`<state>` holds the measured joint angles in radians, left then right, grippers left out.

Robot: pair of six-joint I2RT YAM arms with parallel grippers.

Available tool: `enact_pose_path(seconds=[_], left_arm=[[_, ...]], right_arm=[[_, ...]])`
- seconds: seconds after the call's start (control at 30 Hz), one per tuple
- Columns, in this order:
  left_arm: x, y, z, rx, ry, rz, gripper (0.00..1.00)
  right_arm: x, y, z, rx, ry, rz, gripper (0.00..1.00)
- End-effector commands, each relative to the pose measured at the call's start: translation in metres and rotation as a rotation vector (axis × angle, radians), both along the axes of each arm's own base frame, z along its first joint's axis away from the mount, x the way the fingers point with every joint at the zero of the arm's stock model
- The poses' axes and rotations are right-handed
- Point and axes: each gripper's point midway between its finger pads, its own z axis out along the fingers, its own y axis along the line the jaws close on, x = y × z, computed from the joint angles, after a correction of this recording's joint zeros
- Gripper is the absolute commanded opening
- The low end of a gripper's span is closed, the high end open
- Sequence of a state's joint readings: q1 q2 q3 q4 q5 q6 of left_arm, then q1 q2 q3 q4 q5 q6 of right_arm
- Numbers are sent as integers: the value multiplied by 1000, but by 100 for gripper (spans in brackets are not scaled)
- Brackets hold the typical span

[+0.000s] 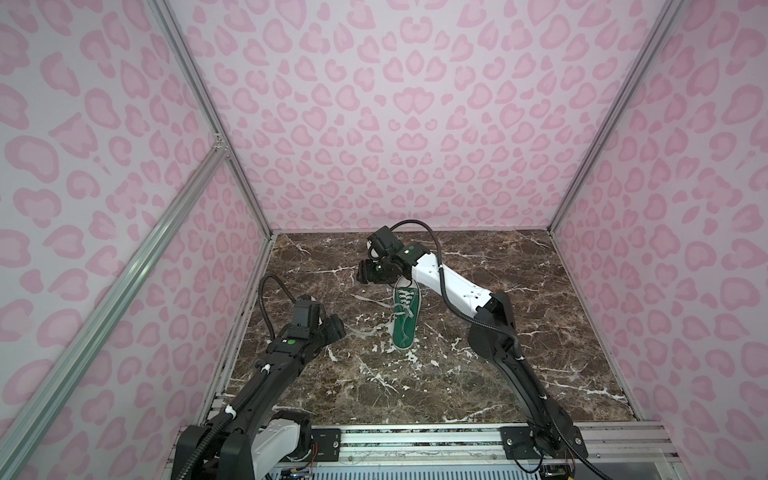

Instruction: Tie the shoes

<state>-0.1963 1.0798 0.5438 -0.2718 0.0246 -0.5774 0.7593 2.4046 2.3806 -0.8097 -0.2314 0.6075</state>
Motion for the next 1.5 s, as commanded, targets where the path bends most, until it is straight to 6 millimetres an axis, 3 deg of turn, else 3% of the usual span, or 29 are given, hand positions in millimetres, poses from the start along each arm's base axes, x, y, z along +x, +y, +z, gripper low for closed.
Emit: enact_pose_path(seconds=[0.0, 0.1, 0.4, 0.77, 0.97, 1.03, 1.23, 1.47], left_arm=[[2, 1, -3, 39, 35, 18, 77], [2, 7, -13, 79, 94, 60, 72], [26, -7, -27, 66, 145, 78, 59], [46, -28, -47, 184, 179, 50, 52], [49, -28, -62, 245, 220, 49, 38], [49, -27, -63, 260, 224, 46, 29], [56, -31, -46, 306, 185, 22, 10], [80, -55, 23, 439, 42, -85, 7]], right_arm=[[4, -27, 11, -18, -16, -52, 67], [4, -55, 32, 15, -49, -101, 66], [-8, -150, 34, -16, -47, -221, 66], [-29, -224, 22, -54, -14, -298, 66], [-44, -258, 18, -65, -3, -338, 66], [-50, -268, 17, -66, 2, -352, 66], [-63, -295, 18, -61, 0, -397, 66], [-78, -317, 21, -44, -7, -433, 66]])
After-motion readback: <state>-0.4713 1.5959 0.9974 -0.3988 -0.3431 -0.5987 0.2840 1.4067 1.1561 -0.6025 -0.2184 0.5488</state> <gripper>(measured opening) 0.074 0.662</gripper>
